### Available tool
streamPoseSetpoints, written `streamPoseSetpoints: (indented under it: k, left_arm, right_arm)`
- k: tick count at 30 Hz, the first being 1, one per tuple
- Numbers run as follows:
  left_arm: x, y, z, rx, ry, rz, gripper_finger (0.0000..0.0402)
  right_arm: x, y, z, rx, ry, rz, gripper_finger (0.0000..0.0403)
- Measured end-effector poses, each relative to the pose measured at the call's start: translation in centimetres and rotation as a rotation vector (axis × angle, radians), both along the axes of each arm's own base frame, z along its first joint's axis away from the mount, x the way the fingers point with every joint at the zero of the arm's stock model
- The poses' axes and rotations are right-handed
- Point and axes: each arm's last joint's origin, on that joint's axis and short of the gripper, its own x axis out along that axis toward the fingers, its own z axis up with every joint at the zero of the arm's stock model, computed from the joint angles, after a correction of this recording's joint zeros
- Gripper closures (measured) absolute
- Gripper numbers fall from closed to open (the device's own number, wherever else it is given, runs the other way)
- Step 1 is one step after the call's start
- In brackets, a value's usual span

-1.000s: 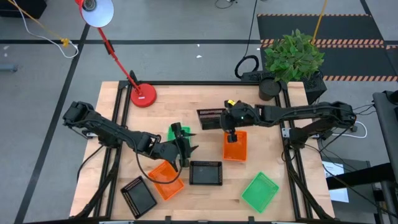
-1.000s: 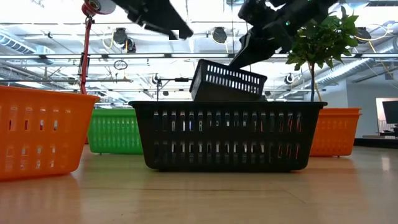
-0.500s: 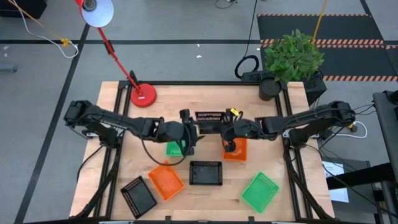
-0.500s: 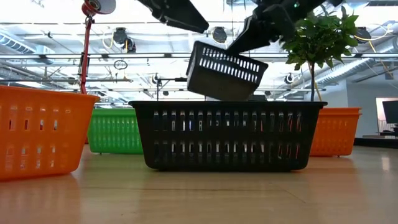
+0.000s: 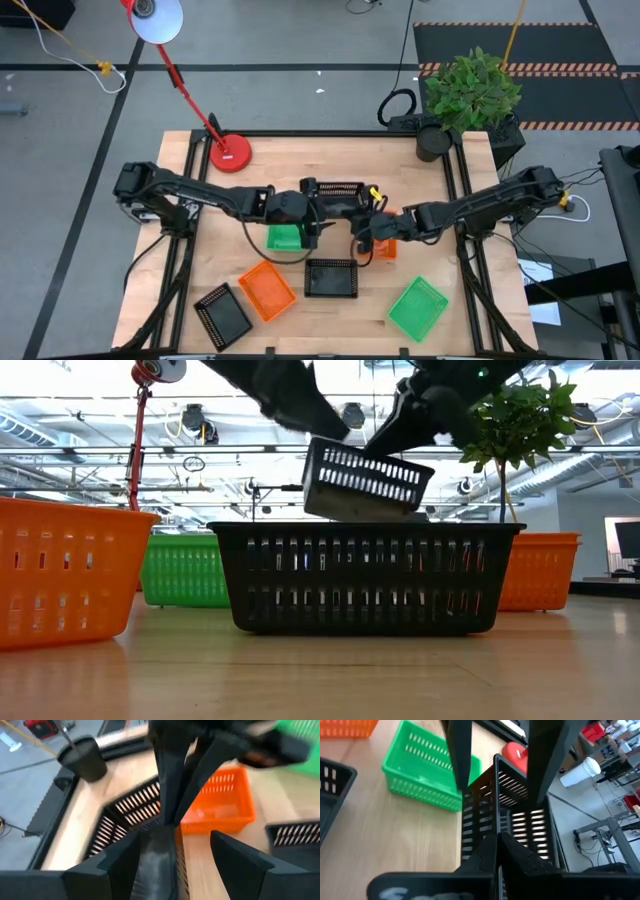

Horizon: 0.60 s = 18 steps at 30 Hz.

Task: Stack baskets by color
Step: Stack the top black bin on top of the middle black bin

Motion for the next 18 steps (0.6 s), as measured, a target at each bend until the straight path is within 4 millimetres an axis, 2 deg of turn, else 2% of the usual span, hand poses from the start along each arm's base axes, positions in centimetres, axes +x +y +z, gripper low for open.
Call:
streamPoseSetpoints:
  k: [9, 13, 18]
  left_arm:
    - [0.3, 1.0, -1.0, -0.018, 0.044, 0.054, 0.0167]
    - [0.2, 1.2, -1.1, -0.014, 0.058, 0.058, 0.0211]
    - [0.1, 1.6, -1.2, -0.015, 0.077, 0.067, 0.0288]
  right_arm:
    - [0.6, 0.0, -0.7, -0.039, 0.004, -0.034, 0.0398]
    - [0.7, 0.0, -0.6, -0.054, -0.005, -0.025, 0.0398]
    - [0.8, 0.0, -0.4, -0.074, -0.022, -0.017, 0.0397]
